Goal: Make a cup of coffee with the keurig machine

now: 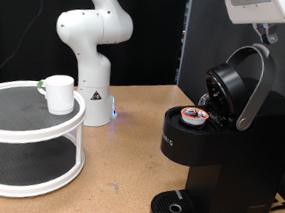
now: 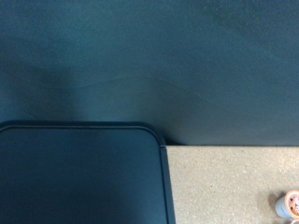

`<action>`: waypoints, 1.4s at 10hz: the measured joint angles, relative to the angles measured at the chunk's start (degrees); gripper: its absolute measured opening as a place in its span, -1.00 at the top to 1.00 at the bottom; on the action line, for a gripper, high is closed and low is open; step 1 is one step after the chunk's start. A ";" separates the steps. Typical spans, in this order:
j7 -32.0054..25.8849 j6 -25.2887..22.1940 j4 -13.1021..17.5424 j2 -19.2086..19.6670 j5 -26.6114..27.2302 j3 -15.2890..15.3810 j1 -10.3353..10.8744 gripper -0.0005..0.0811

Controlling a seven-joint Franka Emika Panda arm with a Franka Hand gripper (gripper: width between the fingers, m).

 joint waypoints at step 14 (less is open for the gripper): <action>-0.22 -1.35 -0.63 -1.67 0.16 -0.95 -0.55 0.98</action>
